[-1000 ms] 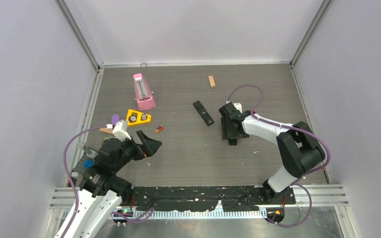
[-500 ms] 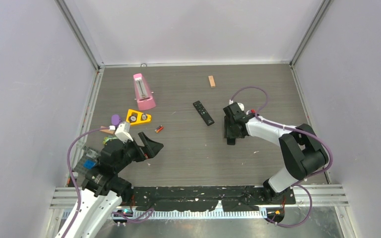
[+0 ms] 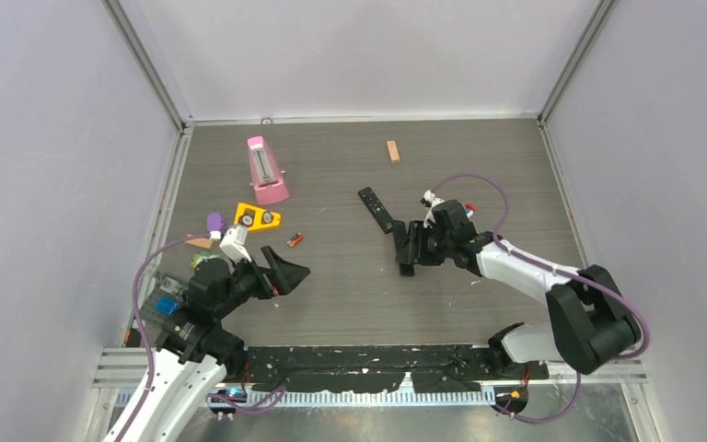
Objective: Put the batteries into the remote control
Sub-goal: Pick up the remote control from the center of the board, then adjust the remote control.
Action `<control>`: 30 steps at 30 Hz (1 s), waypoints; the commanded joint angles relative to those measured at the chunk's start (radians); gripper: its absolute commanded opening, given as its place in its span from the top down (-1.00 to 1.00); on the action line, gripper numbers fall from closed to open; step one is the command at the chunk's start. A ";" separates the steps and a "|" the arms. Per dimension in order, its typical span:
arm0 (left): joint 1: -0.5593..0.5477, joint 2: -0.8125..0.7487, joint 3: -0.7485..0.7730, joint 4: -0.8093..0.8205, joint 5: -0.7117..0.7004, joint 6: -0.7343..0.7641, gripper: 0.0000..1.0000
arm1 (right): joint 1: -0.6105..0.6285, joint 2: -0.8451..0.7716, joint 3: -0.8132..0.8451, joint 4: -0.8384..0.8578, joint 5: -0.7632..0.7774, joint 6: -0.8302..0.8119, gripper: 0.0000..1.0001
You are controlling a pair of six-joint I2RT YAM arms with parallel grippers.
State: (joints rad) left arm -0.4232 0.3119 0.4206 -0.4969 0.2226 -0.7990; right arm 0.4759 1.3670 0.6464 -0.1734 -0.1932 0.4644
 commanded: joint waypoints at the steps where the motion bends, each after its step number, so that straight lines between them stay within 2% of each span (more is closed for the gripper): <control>1: -0.002 -0.003 -0.019 0.207 0.118 0.010 -0.99 | 0.009 -0.129 -0.051 0.323 -0.362 0.144 0.60; 7: -0.002 0.029 -0.038 0.444 0.217 -0.056 -0.99 | 0.056 -0.250 -0.109 0.633 -0.553 0.362 0.60; 10: -0.002 0.065 -0.043 0.610 0.263 -0.109 -0.99 | 0.116 -0.278 -0.114 0.804 -0.589 0.465 0.59; 13: -0.002 0.113 -0.035 0.748 0.299 -0.148 -0.99 | 0.180 -0.256 -0.107 0.963 -0.599 0.600 0.58; 18: -0.004 0.179 -0.003 0.826 0.316 -0.179 -0.99 | 0.284 -0.165 -0.083 1.238 -0.594 0.749 0.55; 22: -0.013 0.198 0.002 0.888 0.322 -0.207 -0.99 | 0.323 -0.108 -0.054 1.257 -0.575 0.748 0.55; 30: -0.026 0.210 -0.029 0.888 0.295 -0.243 -0.99 | 0.367 -0.024 0.004 1.230 -0.568 0.718 0.54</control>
State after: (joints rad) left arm -0.4412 0.5125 0.3813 0.3218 0.5220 -1.0012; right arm 0.8253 1.3209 0.5884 0.9806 -0.7650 1.1877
